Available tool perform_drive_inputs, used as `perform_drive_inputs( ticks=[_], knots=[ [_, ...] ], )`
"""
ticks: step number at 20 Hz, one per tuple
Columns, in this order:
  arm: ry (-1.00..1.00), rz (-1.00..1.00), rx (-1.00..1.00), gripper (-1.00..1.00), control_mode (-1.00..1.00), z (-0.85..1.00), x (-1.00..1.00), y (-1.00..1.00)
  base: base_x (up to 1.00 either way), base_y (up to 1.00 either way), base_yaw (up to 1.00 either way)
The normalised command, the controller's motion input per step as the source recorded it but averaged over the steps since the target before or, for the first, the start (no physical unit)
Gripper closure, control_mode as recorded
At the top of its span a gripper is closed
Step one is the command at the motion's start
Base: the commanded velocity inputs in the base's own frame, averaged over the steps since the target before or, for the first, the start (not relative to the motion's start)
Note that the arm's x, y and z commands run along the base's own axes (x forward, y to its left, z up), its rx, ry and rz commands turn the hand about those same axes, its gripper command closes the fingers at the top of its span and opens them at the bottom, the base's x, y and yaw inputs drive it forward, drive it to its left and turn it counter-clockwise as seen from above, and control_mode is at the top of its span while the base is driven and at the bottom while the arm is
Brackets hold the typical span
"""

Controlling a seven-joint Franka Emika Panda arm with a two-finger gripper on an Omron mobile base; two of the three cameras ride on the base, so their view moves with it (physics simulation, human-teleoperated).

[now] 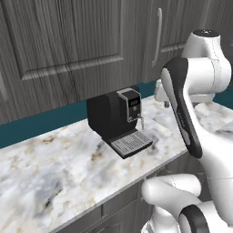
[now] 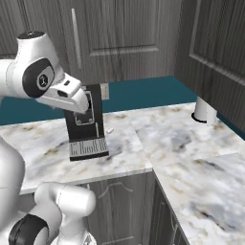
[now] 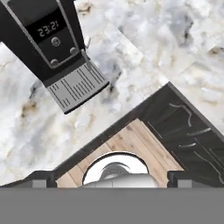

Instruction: Close all open cabinet doors.

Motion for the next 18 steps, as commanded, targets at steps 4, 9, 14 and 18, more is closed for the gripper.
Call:
perform_drive_inputs(
  ticks=[4,9,14,18],
  knots=[
    [0.11,0.00,0.03,-1.00,-1.00,-1.00,-0.14,-0.11,0.00,0.00,0.00],
    [0.07,0.00,0.01,-1.00,-1.00,-0.72,-0.21,0.02,0.00,0.00,0.00],
    [0.00,0.00,0.00,-1.00,-1.00,-0.03,-0.03,0.06,0.00,0.00,0.00],
    [-0.01,0.00,0.00,-1.00,-1.00,0.00,0.00,0.10,0.00,0.00,0.00]
  ],
)
